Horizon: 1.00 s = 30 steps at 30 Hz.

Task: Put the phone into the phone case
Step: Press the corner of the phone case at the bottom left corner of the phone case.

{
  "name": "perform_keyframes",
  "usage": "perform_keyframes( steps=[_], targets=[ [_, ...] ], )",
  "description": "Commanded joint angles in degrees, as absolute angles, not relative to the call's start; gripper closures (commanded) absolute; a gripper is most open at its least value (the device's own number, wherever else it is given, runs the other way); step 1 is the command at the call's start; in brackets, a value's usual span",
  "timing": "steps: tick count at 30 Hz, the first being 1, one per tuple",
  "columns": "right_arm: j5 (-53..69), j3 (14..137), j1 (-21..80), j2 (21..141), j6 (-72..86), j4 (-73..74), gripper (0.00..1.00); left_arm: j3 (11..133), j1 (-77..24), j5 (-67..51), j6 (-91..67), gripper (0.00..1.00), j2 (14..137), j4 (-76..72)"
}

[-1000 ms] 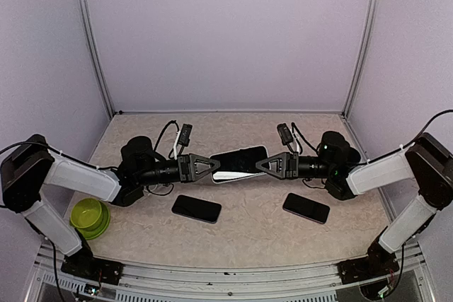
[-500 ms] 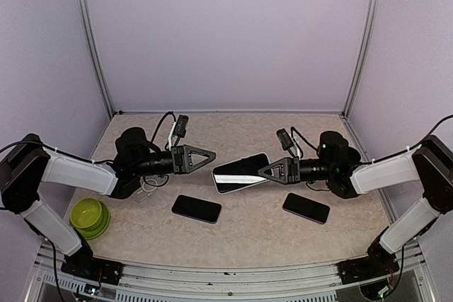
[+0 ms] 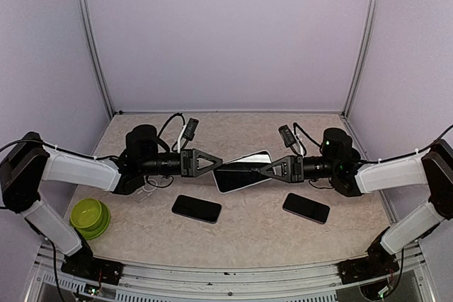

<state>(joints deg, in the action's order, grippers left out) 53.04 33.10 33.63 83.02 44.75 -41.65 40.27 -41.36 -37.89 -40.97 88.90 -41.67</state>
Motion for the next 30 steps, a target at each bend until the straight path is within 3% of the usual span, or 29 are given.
perform_keyframes(
  steps=[1, 16, 30],
  targets=[
    [55.14, 35.43, 33.04, 80.94, 43.07, -42.85, 1.00, 41.94, -42.45, -39.22, -38.39, 0.59, 90.18, -39.44],
    [55.03, 34.45, 33.05, 80.67, 41.41, -42.43, 1.00, 41.41, -42.31, -40.56, -39.41, 1.00, 91.06, -40.79],
    [55.66, 32.44, 31.97, 81.63, 40.31, -44.12, 1.00, 36.19, -36.93, -46.86, -59.99, 1.00, 95.86, -61.20]
  ],
)
